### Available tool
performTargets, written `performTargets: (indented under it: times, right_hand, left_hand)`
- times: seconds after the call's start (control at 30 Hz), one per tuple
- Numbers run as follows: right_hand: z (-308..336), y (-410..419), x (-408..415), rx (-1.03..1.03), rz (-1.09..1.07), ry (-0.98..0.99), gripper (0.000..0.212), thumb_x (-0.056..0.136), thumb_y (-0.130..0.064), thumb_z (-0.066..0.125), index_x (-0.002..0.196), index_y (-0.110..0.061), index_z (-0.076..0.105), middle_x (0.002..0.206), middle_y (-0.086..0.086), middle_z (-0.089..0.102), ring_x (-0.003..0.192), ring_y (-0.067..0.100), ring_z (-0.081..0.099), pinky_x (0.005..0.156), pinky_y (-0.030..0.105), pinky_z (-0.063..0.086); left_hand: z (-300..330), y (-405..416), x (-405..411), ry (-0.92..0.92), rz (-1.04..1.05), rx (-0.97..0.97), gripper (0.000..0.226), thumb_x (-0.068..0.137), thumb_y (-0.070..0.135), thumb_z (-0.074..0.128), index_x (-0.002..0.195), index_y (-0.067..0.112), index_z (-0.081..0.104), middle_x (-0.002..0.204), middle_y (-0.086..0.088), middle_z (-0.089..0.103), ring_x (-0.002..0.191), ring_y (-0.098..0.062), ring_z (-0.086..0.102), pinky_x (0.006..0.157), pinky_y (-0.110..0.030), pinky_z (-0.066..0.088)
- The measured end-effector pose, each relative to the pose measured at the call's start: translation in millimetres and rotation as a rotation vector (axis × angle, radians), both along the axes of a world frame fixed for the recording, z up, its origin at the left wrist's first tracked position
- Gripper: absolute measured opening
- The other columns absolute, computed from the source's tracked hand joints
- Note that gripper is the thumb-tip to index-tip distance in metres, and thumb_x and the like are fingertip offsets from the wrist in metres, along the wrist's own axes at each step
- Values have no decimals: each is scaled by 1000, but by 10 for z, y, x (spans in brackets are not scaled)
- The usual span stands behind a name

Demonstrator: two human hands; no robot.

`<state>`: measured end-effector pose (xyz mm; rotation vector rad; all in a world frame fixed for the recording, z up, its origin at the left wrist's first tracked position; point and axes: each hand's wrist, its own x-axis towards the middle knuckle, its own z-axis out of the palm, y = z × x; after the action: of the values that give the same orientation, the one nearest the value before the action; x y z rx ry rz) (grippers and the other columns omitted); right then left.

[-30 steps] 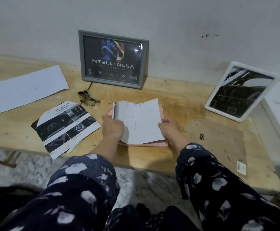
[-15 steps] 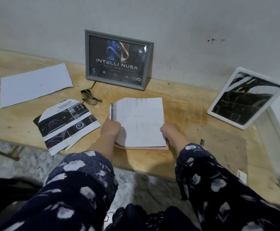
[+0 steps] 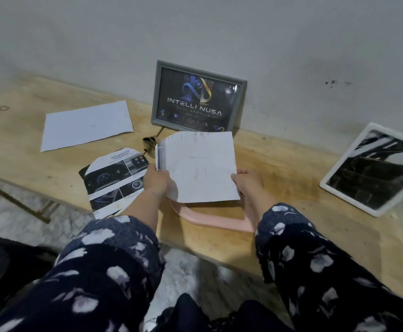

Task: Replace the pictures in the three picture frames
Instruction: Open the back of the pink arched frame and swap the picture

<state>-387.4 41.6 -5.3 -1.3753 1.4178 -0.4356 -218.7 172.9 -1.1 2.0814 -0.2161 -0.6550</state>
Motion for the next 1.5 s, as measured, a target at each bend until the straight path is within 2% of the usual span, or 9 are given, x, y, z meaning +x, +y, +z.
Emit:
performTargets:
  times: [0.1,0.2,0.37,0.57,0.7,0.83,1.13,1.33,1.5]
  right_hand:
    - [86,56,404,-37,64,12,12,84,-12,61,95,-16,63,103,7,67,94,28,63,82,37,54]
    - [169,150,858,-65,136,14,10,84,-11,61,92,-17,61,98,5,66,88,26,62,73,31,50]
    - [211,228,1705,-121,242,23,9,82,-9,59,86,-16,62,95,4,66,85,23,61,68,25,44]
    - [194,212,2832,-270,377,140,28,83,-9,52,100,-19,72,110,3,70,100,25,62,83,26,48]
    - [139,154,3457,-322,432,214,33,88,-6,47,112,-16,69,120,4,66,107,26,60,85,25,45]
    - [-31,108,3918,-293,420,263,37,90,-6,47,121,-17,63,128,4,61,113,26,58,94,29,47]
    - [-224,77,4325,-193,366,209,39,92,-5,46,128,-17,56,136,3,53,119,22,53,98,28,44]
    - [-176,121,4252,-185,330,115,41,94,-3,42,129,-20,53,137,0,51,114,16,50,87,22,41]
    - [-90,270,3985,-233,358,119,38,94,-4,41,124,-22,58,138,1,48,113,19,52,90,28,46]
  left_hand:
    - [54,175,302,-23,80,-28,35,95,8,43,130,9,49,123,-13,57,106,-32,54,94,-38,46]
    - [69,370,663,-43,160,-61,30,97,7,42,127,8,48,113,-9,56,92,-26,49,80,-32,41]
    - [53,572,1349,-66,259,-61,30,97,8,41,127,7,45,113,-13,56,89,-27,49,76,-31,39]
    - [25,667,2362,-206,148,31,45,101,15,40,144,12,30,125,-16,55,101,-29,53,79,-29,36]
    - [-57,623,2998,-244,81,121,46,101,19,41,146,13,29,134,-16,51,117,-34,52,81,-31,37]
    - [-196,563,3458,-204,62,163,48,101,20,43,146,16,30,137,-15,50,119,-34,51,90,-36,41]
    - [-344,419,3990,-180,9,156,54,100,26,45,149,14,27,145,-9,45,130,-26,44,92,-27,35]
    - [-320,375,3997,-237,-27,315,59,99,32,46,151,14,23,148,-11,36,135,-31,35,102,-41,35]
    - [-283,335,3654,-318,-118,351,42,97,29,49,137,17,43,138,-9,41,126,-30,41,94,-41,39]
